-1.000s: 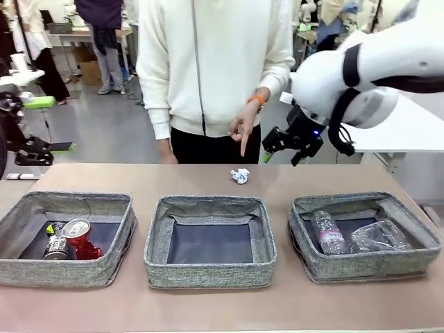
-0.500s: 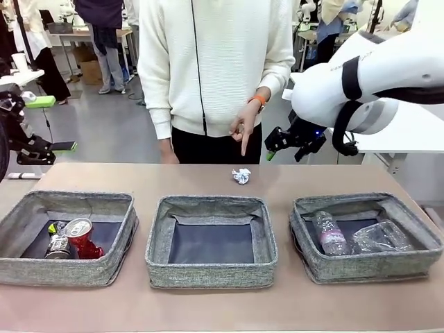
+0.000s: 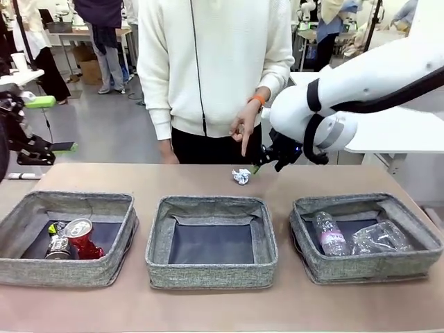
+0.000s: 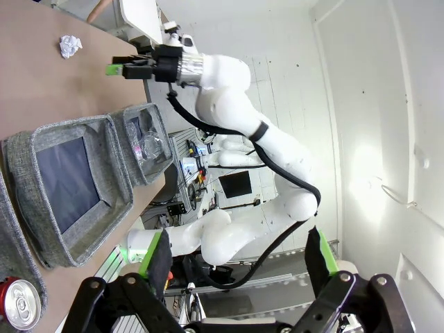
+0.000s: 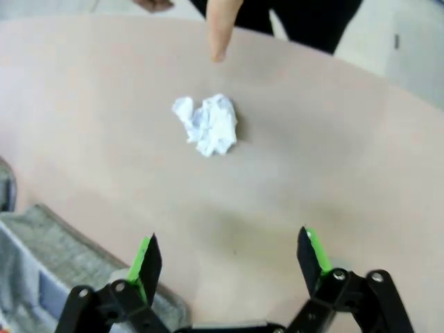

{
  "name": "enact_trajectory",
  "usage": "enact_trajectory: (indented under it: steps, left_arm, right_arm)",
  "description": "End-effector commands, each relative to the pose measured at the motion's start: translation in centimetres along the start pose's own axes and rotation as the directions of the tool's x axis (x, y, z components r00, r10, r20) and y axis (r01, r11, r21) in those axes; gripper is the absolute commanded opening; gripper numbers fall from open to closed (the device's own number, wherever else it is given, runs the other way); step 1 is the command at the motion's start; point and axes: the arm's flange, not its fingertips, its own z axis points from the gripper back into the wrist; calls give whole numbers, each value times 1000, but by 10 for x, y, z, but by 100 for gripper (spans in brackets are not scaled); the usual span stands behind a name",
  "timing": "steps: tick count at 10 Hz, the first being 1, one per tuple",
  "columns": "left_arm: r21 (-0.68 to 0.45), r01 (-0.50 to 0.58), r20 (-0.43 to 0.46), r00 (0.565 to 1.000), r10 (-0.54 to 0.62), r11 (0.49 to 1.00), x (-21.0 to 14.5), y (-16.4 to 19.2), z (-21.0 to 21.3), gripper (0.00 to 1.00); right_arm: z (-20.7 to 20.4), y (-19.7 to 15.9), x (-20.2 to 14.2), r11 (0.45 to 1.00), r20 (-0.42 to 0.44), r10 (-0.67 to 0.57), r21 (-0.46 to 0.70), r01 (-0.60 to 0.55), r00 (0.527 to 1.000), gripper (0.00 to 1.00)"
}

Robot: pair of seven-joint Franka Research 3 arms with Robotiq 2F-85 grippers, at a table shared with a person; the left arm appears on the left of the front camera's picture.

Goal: Sort the waste into the appropriate baskets.
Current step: Pick up the waste item pointed out by the person.

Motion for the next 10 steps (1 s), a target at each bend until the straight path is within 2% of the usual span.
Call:
enact_trajectory:
  steps: [1, 3, 5, 7, 10]
  left_arm:
    - [-17, 6, 5, 1000, -6, 1000, -2, -3, -1, 100]
    - [-17, 6, 5, 1000, -6, 1000, -2, -3, -1, 100]
    - [-17, 6, 5, 1000, -6, 1000, -2, -3, -1, 100]
    - [-17, 6, 5, 1000, -6, 1000, -2, -3, -1, 100]
    - [-17, 6, 5, 1000, -6, 1000, -2, -3, -1, 100]
  right_arm:
    - [-33, -17, 19, 991, 58, 69, 108, -75, 996, 100]
    - [-62, -26, 25, 984, 105, 47, 164, -64, 993, 100]
    - [-80, -27, 32, 984, 141, 31, 169, -55, 990, 100]
    - [-90, -25, 36, 977, 131, 25, 208, -52, 991, 100]
    - [-90, -27, 36, 978, 147, 13, 206, -43, 989, 100]
